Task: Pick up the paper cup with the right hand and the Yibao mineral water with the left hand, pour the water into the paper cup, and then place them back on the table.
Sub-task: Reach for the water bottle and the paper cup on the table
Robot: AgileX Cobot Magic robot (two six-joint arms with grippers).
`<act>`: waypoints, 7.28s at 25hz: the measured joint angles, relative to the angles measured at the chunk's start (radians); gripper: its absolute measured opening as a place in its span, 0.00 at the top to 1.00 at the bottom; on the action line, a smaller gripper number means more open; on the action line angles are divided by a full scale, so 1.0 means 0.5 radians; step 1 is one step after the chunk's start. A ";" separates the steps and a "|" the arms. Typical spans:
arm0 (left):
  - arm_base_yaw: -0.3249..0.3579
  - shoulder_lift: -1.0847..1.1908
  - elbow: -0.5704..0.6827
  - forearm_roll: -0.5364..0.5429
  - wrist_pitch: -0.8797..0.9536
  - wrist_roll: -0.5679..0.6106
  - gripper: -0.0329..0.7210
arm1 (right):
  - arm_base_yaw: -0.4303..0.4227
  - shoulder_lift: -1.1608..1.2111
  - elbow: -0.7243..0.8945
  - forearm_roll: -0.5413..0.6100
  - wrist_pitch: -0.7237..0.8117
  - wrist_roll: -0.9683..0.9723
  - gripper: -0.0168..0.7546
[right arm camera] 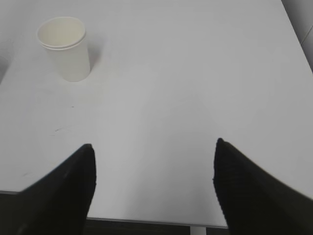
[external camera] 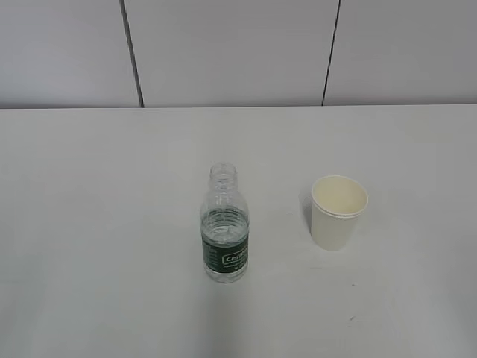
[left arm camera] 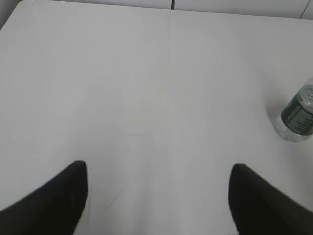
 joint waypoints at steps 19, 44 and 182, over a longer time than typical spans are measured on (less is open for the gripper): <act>0.000 0.000 -0.028 0.008 -0.109 0.106 0.24 | 0.000 0.000 0.019 0.061 -0.438 0.024 0.22; 0.000 0.095 0.389 -0.100 -1.460 0.280 0.24 | 0.000 0.000 0.539 0.038 -1.523 0.024 0.22; -0.662 3.820 0.236 1.802 -4.509 -0.413 0.23 | 0.000 3.909 0.441 -0.964 -4.591 0.038 0.11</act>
